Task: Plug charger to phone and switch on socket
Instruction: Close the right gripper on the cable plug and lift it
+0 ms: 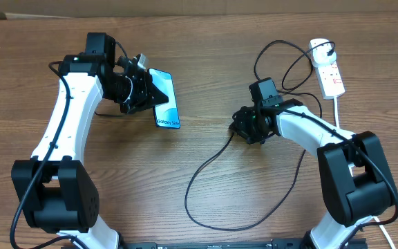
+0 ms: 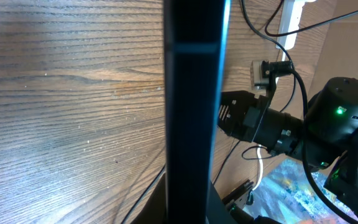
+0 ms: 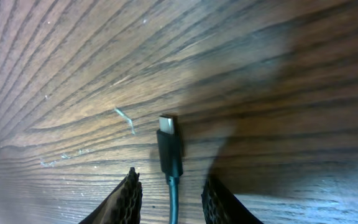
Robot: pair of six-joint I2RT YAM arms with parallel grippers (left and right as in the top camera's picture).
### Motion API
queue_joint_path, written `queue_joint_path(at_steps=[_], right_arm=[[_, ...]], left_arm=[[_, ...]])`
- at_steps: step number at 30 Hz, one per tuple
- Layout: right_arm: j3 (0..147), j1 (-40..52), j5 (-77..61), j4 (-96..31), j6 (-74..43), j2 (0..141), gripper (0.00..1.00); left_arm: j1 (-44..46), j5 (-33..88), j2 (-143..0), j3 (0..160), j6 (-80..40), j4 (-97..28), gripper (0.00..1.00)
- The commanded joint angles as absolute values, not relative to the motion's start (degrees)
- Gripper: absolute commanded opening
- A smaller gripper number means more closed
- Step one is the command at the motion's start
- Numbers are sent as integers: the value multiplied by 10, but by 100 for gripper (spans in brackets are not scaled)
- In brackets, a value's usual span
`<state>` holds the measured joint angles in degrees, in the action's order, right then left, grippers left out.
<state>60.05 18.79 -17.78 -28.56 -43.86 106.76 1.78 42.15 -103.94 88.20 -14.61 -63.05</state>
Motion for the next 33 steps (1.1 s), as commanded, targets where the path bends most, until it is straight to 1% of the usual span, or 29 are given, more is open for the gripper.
queue_joint_path(at_steps=[1, 2, 7, 15, 17, 18, 33], right_arm=[[567, 188, -172, -264, -435, 1069, 31], [557, 187, -182, -248, -435, 1069, 30], [555, 187, -181, -245, -435, 1069, 27], [555, 187, -180, -250, -435, 1069, 26], [555, 187, -180, -250, -435, 1069, 18], [555, 187, -177, -250, -435, 1069, 16], [555, 188, -165, -248, -435, 1069, 17]], left_arm=[[19, 435, -1040, 882, -144, -629, 4], [19, 435, -1040, 882, -144, -628, 4], [19, 435, -1040, 882, -151, -628, 4], [19, 435, -1040, 882, -151, -628, 4], [19, 435, -1040, 882, -151, -628, 4], [19, 435, -1040, 882, -150, -628, 4], [19, 435, -1040, 882, -150, -628, 5]])
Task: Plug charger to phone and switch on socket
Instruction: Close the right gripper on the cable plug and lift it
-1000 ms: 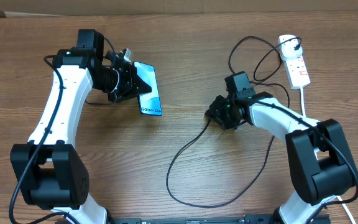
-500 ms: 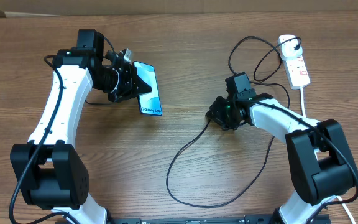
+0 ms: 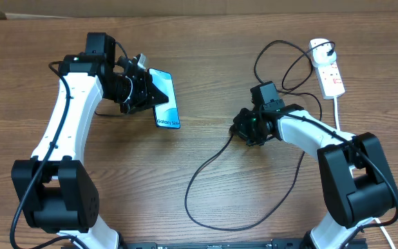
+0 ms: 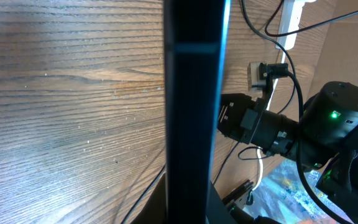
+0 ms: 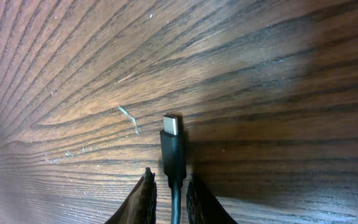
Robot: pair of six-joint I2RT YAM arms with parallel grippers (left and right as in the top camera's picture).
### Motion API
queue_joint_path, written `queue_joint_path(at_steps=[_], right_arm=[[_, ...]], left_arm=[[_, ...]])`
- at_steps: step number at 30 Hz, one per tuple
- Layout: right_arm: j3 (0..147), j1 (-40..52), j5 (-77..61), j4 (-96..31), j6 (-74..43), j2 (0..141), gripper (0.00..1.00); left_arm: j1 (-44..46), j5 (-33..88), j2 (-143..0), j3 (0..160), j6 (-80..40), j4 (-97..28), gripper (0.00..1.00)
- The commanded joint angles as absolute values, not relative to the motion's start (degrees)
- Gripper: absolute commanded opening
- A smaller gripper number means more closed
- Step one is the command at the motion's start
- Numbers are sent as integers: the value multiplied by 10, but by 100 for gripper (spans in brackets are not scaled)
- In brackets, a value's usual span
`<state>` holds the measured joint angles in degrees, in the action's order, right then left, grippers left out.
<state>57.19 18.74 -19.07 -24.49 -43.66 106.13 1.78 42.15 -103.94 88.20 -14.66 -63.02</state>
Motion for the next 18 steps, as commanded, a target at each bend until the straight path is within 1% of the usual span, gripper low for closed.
queue_joint_path(at_steps=[1, 5, 9, 18], right_arm=[[555, 188, -164, -247, -435, 1070, 17], [555, 188, -161, -241, -435, 1074, 16], [555, 188, -160, -240, -435, 1075, 11], [555, 188, -154, -232, -434, 1075, 12]], left_arm=[[19, 435, -1040, 882, -150, -628, 4], [19, 435, -1040, 882, -150, -628, 4], [19, 435, -1040, 882, -150, -628, 4], [19, 435, -1040, 882, -150, -628, 4]])
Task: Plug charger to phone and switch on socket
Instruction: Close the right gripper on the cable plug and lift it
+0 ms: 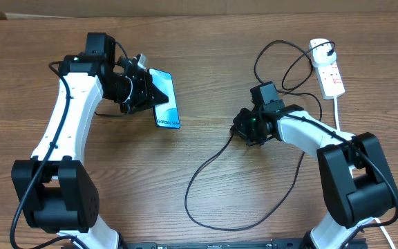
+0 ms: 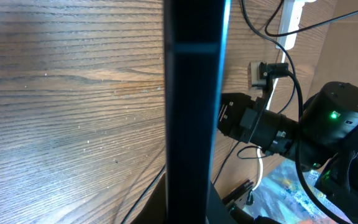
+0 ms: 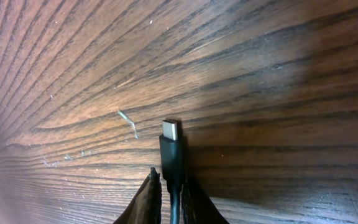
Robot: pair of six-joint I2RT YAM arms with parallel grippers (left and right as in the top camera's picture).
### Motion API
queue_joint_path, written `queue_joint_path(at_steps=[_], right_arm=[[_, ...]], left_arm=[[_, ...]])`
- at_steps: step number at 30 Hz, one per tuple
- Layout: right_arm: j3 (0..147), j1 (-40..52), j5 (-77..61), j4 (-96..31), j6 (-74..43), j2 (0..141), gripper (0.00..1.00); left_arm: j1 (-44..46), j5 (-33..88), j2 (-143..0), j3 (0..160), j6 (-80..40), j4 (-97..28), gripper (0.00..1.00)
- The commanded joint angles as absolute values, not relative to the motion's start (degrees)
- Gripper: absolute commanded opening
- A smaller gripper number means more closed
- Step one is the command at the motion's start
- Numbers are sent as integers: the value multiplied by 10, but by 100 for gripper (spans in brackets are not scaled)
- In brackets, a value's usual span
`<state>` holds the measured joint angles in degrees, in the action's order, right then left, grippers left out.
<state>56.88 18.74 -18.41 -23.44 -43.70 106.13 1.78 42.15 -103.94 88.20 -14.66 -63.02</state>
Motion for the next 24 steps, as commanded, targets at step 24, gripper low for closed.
queue_joint_path(at_steps=[24], right_arm=[[576, 173, -273, -225, -382, 1072, 4]], left_arm=[[19, 566, -1040, 882, -120, -605, 4]])
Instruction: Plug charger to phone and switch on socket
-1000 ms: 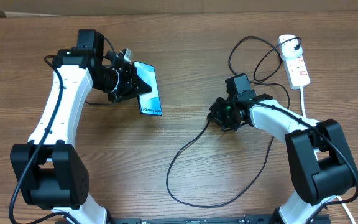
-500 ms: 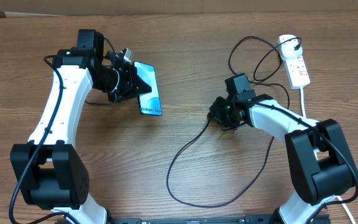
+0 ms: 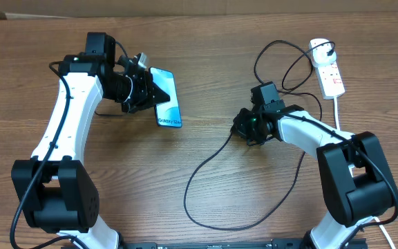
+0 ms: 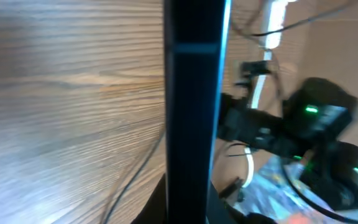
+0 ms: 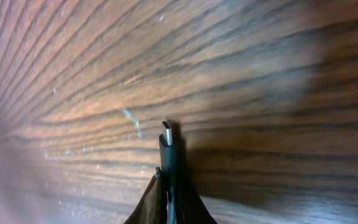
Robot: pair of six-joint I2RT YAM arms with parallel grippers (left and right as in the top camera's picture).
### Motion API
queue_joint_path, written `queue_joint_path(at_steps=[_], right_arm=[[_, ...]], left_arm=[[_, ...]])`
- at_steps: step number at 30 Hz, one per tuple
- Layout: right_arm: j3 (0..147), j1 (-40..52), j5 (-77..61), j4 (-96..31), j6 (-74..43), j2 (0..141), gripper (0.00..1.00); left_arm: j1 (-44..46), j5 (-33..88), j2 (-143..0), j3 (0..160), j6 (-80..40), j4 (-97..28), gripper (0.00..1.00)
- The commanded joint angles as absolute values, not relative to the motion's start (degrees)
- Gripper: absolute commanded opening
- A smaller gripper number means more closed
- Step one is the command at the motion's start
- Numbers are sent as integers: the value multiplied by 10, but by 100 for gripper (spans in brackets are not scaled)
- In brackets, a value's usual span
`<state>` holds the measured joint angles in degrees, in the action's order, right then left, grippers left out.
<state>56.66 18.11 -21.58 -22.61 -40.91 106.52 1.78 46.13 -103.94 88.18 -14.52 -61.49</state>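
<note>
My left gripper [image 3: 144,93] is shut on the phone [image 3: 164,97], a dark slab with a blue screen held on edge above the table; in the left wrist view the phone [image 4: 194,93] fills the middle as a dark vertical band. My right gripper [image 3: 244,127] is shut on the black charger plug [image 5: 168,146], its metal tip pointing away from the fingers [image 5: 157,196], low over the wood. The black cable [image 3: 206,166] loops across the table. The white socket strip [image 3: 327,69] lies at the far right.
The cable's slack loop runs toward the table's front edge [image 3: 220,225] and back up to the socket strip. A second length of cable [image 3: 282,59] curls behind my right arm. My left arm [image 3: 68,131] spans the left side.
My right gripper has closed fully on the plug and lifted it slightly. The left gripper with the phone has shifted a little; its view is now blurred.
My right gripper stood open around the plug lying on the table. Its fingers were then closer to the plug, then nearly touching it, and now they pinch it. All the while my left gripper held the phone on edge at the left.
</note>
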Motion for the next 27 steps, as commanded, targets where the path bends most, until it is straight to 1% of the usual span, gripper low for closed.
queue_joint_path(at_steps=[1, 8, 9, 15, 20, 21, 27], right_arm=[[579, 171, -297, -225, -376, 1070, 4], [583, 159, -431, -227, -335, 1044, 4], [583, 159, -485, -231, -313, 1030, 4], [583, 159, -605, -278, -251, 971, 4], [583, 161, -681, -314, -219, 910, 4], [583, 161, -699, -314, -220, 892, 4], [583, 189, -700, -314, -220, 858, 4]], left_arm=[[19, 597, -1040, 882, -111, -599, 4], [18, 711, -1040, 882, -99, -580, 4], [18, 742, -1040, 882, -96, -568, 4], [11, 822, -1040, 882, -99, -507, 4], [-8, 830, -1040, 882, -118, -504, 4], [-8, 848, -1040, 882, -120, -504, 4], [-7, 856, -1040, 882, -168, -505, 4]])
